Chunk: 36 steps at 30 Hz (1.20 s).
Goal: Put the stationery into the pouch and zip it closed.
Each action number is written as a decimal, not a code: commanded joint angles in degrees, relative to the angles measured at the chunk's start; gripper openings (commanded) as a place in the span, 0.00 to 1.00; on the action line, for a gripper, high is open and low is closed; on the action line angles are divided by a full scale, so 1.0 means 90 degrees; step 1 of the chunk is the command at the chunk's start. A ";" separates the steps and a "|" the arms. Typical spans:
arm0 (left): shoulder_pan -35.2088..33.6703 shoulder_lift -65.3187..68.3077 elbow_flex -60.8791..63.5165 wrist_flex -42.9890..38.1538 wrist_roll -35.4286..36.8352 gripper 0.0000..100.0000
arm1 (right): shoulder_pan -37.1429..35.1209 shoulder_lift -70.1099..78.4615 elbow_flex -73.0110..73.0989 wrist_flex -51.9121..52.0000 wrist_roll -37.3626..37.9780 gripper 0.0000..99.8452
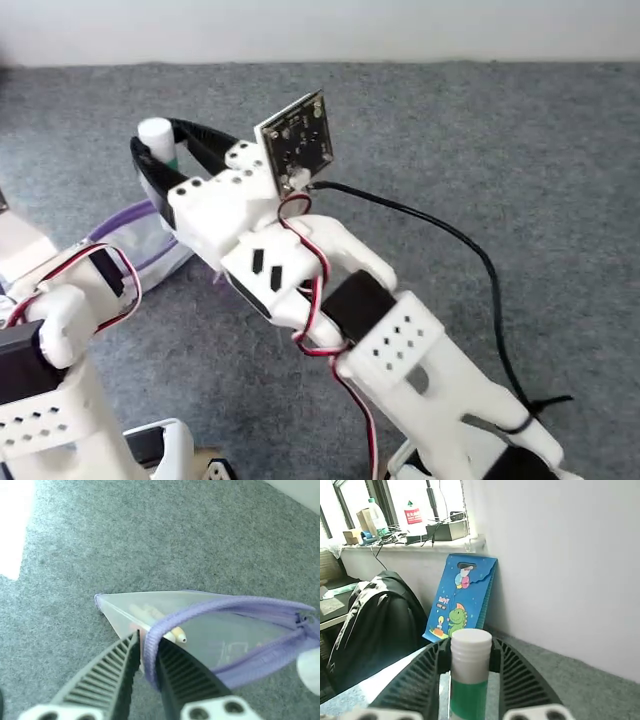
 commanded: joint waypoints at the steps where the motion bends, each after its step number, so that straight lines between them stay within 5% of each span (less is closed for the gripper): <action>1: 0.0010 0.0088 -0.0181 0.0117 0.0098 0.01 | -0.0034 0.0083 -0.0049 -0.0503 0.0322 0.01; 22: 0.0000 0.0078 -0.0181 0.0117 0.0098 0.01 | -0.0347 0.0405 0.1563 -0.1822 0.0987 0.03; 29: 0.0000 0.0088 -0.0181 0.0117 0.0098 0.01 | -0.0327 -0.0151 0.1084 -0.0034 0.1114 0.26; 36: 0.0010 0.0088 -0.0181 0.0107 0.0098 0.01 | 0.0132 -0.1021 0.1016 0.1040 0.1114 0.16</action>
